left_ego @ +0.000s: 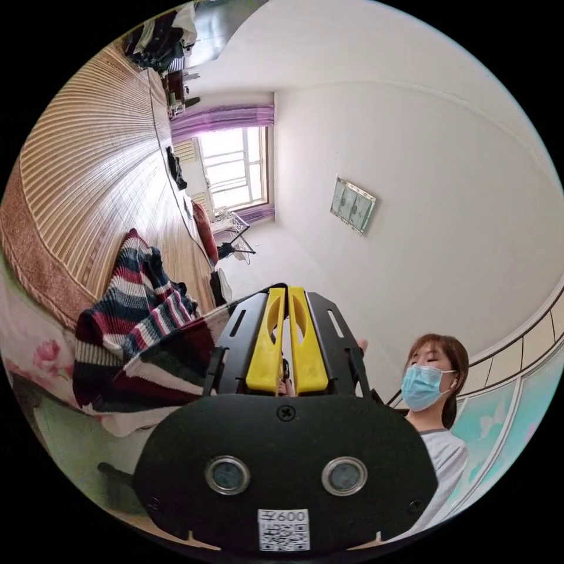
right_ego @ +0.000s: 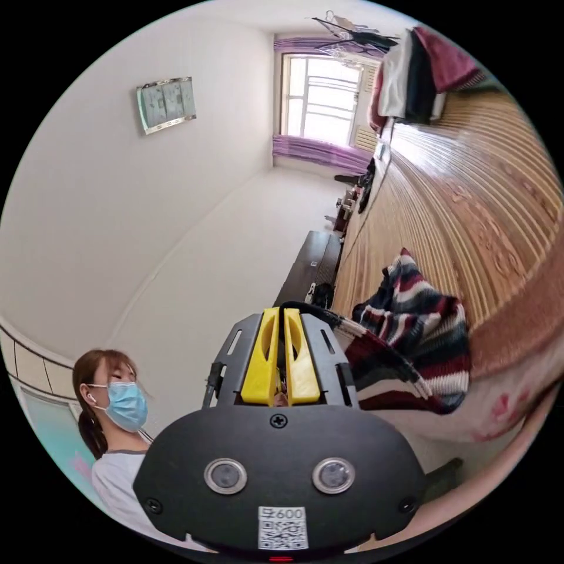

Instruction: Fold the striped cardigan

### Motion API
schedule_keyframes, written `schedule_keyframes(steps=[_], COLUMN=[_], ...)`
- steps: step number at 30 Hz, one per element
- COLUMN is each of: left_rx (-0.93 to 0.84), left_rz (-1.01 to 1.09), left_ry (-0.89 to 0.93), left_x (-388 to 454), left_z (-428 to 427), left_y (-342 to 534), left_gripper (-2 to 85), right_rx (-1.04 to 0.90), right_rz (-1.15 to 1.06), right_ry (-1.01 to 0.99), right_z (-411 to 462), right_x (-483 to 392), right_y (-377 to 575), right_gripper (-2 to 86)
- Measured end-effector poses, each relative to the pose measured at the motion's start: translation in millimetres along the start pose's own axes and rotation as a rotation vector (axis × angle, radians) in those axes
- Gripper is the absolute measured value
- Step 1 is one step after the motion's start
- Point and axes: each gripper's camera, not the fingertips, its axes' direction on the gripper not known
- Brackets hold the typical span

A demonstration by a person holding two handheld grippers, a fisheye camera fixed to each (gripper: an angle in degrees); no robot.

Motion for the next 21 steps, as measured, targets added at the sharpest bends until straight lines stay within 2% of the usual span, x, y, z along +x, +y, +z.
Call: schedule_keyframes(steps=[7,12,16,21], left_rx=[0.032,0.055,0.045,0.044], left_rz=[-0.037,-0.032,-0.075,-0.068], left_ry=[-0.062,-0.108,-0.042,-0.227], left_x=[-32.5,-42.7,-61.8,-80.0], left_z=[30.7,46.3,65.6,93.8], left_y=[-68.6,-100.1,-134.2,-185.5], left_gripper=[0.8,0.7,0.7,0.7], right_rx=[-0.032,-0.011,-0.008,-0.059], right_rz=[-0.124,-0.118,-0.158,-0.227], right_ry=[0.202,0.228,0.271,0.386], right_z=[62.2,84.5,120.2,172.7], right_x=[-11.2,-7.8,-15.2,-24.0], right_y=[-61.2,-82.9,-102.1,-129.9], right_gripper=[-0.9,-0.9,-0.9,-0.9])
